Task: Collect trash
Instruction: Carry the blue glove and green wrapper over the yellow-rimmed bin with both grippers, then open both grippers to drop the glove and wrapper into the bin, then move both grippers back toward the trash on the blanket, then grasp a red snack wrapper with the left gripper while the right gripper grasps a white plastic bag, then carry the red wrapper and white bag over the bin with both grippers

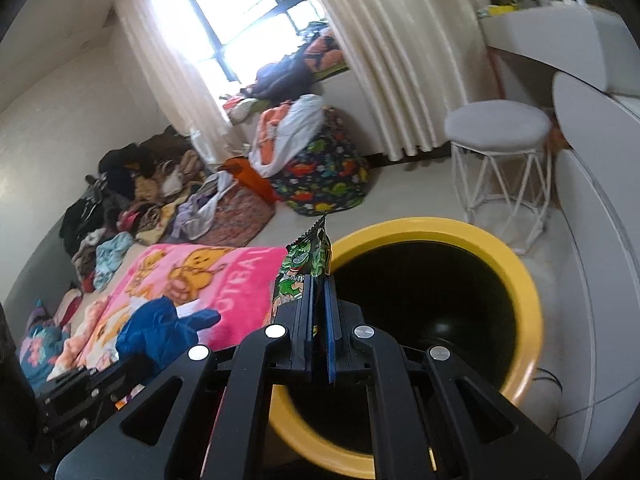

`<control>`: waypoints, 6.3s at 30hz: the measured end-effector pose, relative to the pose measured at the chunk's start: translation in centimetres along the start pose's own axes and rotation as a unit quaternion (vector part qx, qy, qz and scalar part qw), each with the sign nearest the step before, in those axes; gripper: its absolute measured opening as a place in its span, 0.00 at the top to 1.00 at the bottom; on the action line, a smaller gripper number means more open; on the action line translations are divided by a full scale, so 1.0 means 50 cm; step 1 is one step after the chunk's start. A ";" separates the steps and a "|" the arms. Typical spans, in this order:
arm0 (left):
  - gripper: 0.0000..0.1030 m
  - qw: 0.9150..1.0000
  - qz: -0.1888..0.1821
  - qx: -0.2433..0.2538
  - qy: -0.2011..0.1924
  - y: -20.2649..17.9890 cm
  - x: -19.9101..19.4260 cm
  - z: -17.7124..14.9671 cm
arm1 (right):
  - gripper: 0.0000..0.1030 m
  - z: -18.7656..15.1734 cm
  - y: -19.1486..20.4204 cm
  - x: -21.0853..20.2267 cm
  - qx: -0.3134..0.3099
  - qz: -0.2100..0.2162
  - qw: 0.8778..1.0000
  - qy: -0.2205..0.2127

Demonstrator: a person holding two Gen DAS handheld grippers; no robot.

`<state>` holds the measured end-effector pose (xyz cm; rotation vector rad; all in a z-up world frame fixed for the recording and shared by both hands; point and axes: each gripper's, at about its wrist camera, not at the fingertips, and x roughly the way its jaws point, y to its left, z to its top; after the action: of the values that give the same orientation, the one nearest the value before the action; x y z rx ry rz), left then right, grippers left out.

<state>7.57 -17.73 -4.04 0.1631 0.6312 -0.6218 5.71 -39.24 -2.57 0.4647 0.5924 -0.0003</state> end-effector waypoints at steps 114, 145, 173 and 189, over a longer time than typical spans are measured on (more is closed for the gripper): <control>0.10 0.960 0.185 -0.209 -0.032 0.448 -0.200 -0.220 | 0.14 -0.175 0.422 0.090 -0.241 0.142 0.956 0.087; 0.76 0.985 0.102 -0.119 0.072 0.505 -0.118 -0.281 | 0.40 -0.265 0.534 0.269 -0.312 0.118 0.913 0.235; 0.94 0.978 0.133 -0.159 0.016 0.476 -0.202 -0.248 | 0.56 -0.221 0.514 0.172 -0.259 0.188 0.932 0.171; 0.94 0.985 0.116 -0.125 -0.013 0.405 -0.207 -0.186 | 0.56 -0.150 0.449 0.110 -0.208 0.179 0.954 0.118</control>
<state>8.28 6.72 -6.17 -0.0073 0.6489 -0.3158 9.20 -15.19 -1.52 0.1542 0.7140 0.5236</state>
